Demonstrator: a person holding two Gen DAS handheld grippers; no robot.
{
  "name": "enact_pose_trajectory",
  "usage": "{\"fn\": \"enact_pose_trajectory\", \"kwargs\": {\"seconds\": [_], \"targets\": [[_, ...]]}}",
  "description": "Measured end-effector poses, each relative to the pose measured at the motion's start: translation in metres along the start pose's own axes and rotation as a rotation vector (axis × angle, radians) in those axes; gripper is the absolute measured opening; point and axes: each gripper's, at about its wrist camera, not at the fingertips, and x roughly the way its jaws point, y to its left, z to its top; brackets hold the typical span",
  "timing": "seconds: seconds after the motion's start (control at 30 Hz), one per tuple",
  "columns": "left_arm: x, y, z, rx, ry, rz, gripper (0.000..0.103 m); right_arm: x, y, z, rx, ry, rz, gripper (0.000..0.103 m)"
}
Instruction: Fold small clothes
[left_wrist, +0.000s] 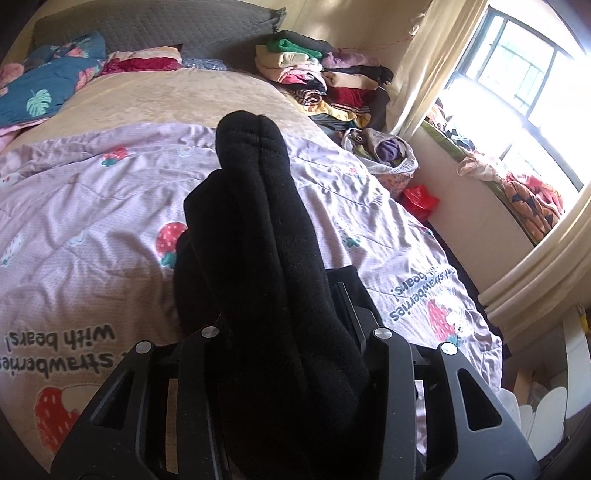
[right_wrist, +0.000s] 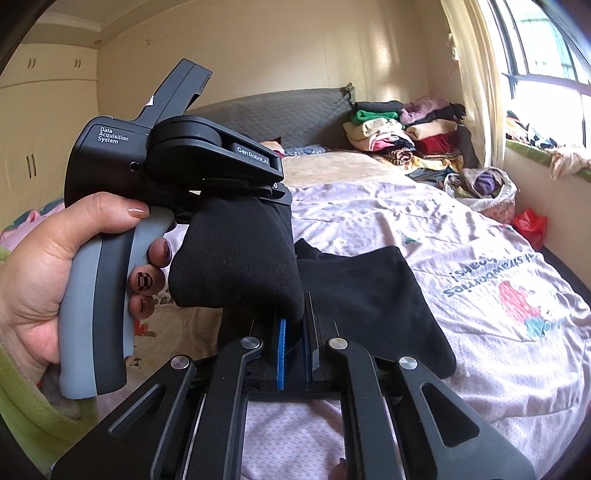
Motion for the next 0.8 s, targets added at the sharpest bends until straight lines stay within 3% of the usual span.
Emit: {"fn": "enact_pose_trajectory", "kwargs": {"seconds": [0.8], "targets": [[0.049, -0.046, -0.009, 0.062, 0.093, 0.002, 0.032, 0.0, -0.042, -0.017, 0.147, 0.064, 0.005, 0.006]]}}
